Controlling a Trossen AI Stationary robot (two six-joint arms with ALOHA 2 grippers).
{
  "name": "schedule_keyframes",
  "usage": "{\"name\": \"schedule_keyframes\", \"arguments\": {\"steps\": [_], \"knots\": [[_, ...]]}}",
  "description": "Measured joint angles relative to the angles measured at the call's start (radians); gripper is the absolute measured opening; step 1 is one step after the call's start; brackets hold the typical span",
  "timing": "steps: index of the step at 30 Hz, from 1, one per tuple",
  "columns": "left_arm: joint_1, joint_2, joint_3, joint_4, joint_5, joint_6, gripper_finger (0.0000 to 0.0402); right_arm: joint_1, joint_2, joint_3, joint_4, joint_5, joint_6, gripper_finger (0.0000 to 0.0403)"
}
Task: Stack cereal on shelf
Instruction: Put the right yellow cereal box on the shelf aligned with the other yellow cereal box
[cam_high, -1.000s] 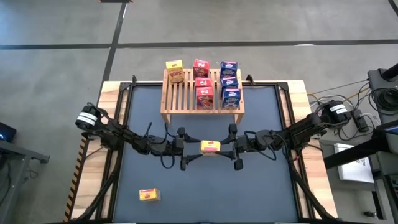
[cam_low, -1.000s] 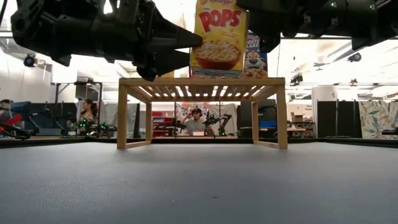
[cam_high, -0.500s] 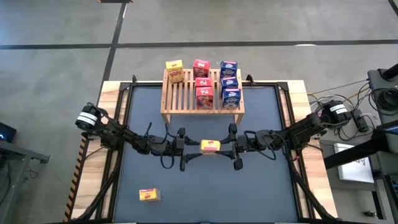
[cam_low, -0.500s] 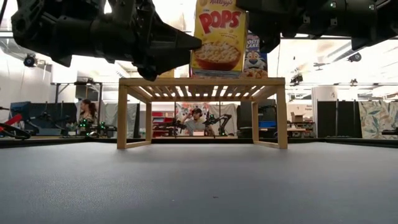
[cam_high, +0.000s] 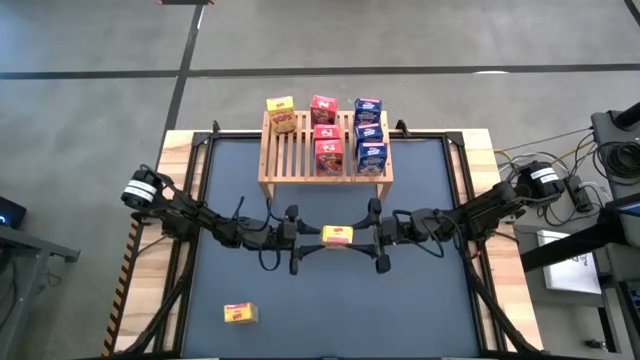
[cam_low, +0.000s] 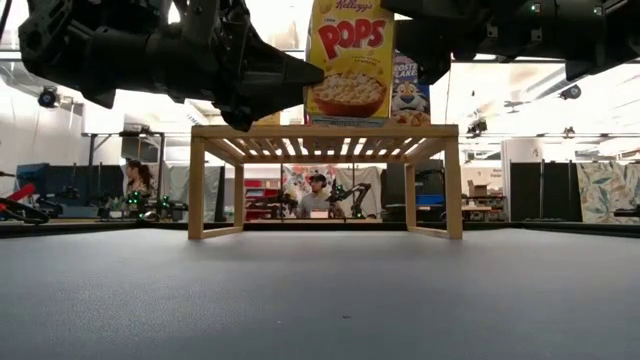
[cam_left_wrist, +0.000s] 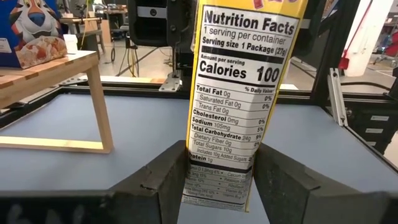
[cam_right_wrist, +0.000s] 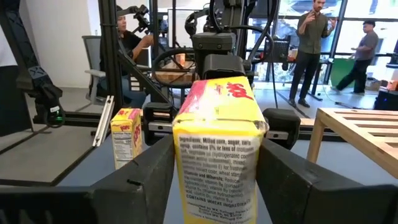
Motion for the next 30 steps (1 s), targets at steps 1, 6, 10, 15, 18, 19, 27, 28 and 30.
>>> {"name": "schedule_keyframes", "arguments": {"steps": [1,6,10,15,18,19,27,28,30], "knots": [[0.000,0.000,0.000,-0.001,-0.001,0.000,0.0159,0.000,0.000,0.000,0.000,0.000,0.000,0.0206],[0.000,0.000,0.000,-0.001,-0.009,0.012,0.0159,0.001,-0.025,0.000,-0.029,0.000,-0.029,0.0247],[0.000,-0.002,-0.001,-0.008,-0.010,0.013,0.0159,0.001,-0.083,0.000,-0.105,0.000,-0.036,0.0277],[0.006,-0.016,-0.002,-0.008,-0.011,0.016,0.0159,0.001,-0.203,0.000,-0.280,0.000,-0.046,0.0303],[0.013,-0.048,-0.010,-0.008,-0.011,0.038,0.0159,0.001,-0.285,0.000,-0.390,0.000,-0.045,0.0312],[0.015,-0.066,-0.015,-0.015,-0.012,0.053,0.0159,0.001,-0.311,0.000,-0.427,0.000,-0.044,0.0313],[0.060,-0.347,-0.138,-0.061,-0.015,0.122,0.0159,0.034,-0.461,-0.019,-0.566,-0.003,-0.034,0.0305],[0.070,-0.389,-0.160,-0.061,-0.015,0.120,0.0159,0.041,-0.469,-0.026,-0.569,-0.004,-0.034,0.0304],[0.094,-0.469,-0.201,-0.062,-0.015,0.111,0.0159,0.052,-0.477,-0.035,-0.569,-0.003,-0.035,0.0302]]}}
